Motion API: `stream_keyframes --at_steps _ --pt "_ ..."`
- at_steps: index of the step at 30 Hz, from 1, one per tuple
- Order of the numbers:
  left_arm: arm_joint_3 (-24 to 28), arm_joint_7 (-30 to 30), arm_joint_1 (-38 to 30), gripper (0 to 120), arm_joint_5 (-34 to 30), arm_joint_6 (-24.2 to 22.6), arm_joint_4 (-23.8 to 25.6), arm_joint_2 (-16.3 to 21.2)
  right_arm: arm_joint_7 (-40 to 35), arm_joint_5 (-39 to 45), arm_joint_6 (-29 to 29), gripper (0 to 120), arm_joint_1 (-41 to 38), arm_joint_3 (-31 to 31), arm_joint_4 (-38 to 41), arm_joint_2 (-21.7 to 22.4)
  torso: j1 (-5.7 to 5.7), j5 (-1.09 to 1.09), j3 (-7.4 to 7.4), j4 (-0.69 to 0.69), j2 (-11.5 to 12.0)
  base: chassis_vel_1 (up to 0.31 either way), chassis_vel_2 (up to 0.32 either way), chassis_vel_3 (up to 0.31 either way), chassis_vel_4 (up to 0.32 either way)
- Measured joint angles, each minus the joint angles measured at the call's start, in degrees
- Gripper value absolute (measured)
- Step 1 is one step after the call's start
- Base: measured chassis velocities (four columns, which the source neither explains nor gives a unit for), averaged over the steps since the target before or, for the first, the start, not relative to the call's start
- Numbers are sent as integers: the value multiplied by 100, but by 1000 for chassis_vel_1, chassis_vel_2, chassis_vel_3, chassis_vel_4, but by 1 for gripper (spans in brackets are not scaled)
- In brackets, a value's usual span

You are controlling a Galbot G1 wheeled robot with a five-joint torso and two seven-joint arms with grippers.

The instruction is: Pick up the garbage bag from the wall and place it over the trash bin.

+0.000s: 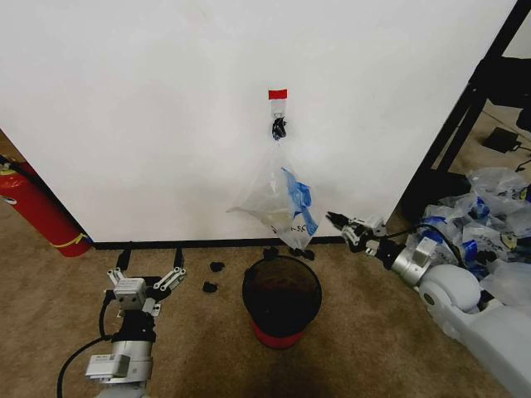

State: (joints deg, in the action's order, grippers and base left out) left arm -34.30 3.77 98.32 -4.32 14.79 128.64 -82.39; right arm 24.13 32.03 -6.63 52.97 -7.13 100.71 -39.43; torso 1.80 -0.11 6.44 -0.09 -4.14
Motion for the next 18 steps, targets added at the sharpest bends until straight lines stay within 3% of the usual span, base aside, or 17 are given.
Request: stream_keyframes --at_steps 5,7,12,14,18 --pt "-44 9 0 100 -14 25 -65 -13 -133 -857 43 48 -674 501 -400 -197 0 0 0 1 0 0 0 0 0" --pt "-46 11 0 100 -14 26 -67 -17 -135 -906 37 49 -723 540 -442 -215 0 0 0 1 0 0 0 0 0" --pt "-56 23 -22 100 -22 31 -94 -56 -295 -1120 17 74 -1158 1015 -761 -429 0 1 0 0 0 0 0 0 0" --pt "-57 24 -26 100 -22 31 -100 -60 -300 -1134 19 76 -1185 1051 -791 -447 0 0 0 0 0 0 0 0 0" --pt "-52 26 -37 100 -18 31 -130 -101 -304 -1196 48 93 -1309 1236 -953 -508 0 1 0 0 0 0 0 0 0"
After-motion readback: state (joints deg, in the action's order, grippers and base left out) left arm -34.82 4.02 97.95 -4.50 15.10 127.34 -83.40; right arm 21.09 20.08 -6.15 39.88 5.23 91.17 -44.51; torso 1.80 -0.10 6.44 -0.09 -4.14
